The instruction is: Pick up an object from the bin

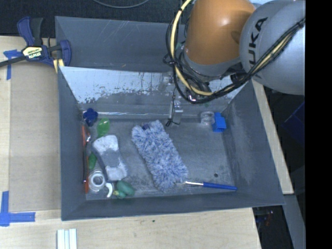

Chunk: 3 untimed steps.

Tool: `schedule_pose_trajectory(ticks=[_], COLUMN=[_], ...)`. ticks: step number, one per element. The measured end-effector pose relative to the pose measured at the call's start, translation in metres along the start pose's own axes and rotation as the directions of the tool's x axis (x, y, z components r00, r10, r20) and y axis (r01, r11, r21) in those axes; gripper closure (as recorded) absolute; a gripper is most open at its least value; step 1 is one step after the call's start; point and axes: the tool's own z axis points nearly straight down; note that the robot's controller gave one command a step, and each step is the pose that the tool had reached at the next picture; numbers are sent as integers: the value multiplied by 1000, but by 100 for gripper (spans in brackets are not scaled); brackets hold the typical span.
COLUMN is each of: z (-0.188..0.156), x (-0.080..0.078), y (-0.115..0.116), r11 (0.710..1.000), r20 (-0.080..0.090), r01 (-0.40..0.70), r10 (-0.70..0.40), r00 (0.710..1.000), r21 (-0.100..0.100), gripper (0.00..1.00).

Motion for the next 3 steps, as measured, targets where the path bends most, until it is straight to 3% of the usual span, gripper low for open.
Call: schedule_pose_trajectory(ticks=[1,2,3], z=[-5,154,70], x=[-2,9,21], y=[-1,-5,4], r11=[1000,999,999], r20=[9,12,30], r01=[-2,-47,-44], r10=[2,47,44], r00=[1000,999,999], r21=[0,-2,-4], gripper=[0,0,0])
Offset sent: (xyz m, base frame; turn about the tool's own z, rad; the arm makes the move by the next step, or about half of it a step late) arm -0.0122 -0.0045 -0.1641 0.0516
